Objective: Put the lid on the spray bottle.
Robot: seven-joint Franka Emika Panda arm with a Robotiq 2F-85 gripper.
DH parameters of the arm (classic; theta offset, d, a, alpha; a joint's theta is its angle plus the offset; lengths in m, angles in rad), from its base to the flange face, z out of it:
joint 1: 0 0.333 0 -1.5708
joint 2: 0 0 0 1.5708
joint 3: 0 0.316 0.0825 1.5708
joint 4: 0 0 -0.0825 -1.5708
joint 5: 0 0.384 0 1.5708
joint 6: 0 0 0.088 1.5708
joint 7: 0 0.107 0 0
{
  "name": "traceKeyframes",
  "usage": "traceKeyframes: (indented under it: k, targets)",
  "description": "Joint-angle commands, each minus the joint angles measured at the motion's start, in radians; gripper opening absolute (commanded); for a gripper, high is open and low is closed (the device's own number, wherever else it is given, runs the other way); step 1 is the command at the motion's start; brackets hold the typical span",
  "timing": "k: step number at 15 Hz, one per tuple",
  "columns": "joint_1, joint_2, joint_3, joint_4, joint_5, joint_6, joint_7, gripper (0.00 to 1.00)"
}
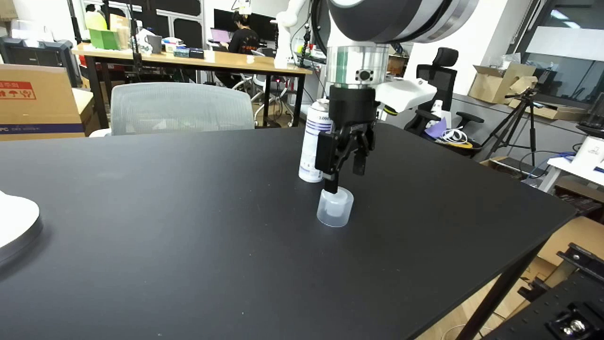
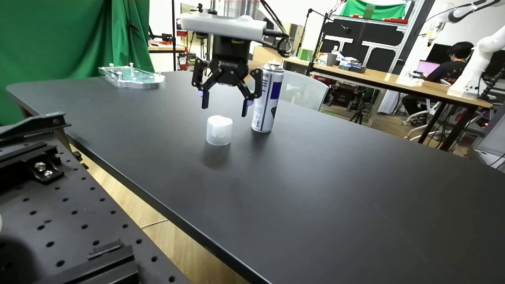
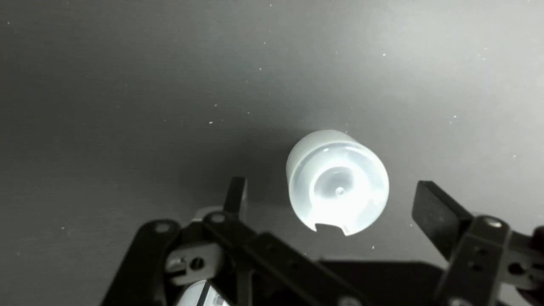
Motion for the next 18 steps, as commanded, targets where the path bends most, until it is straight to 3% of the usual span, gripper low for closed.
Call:
traceKeyframes:
  k: [1,9,10,15,16,18]
  targets:
    - [0.005,0.056,0.001,0.054,-0.003,-0.006,0.013,1.00]
    - [0.036,0.103,0.002,0.078,-0.029,-0.014,0.026,1.00]
    - [0.041,0.106,0.000,0.078,-0.033,-0.014,0.027,0.81]
    - [0.046,0.092,-0.004,0.069,-0.027,-0.026,0.036,0.45]
    - [0.044,0.087,-0.004,0.067,-0.024,-0.030,0.038,0.40]
    - [0.043,0.074,-0.006,0.068,-0.023,-0.042,0.038,0.40]
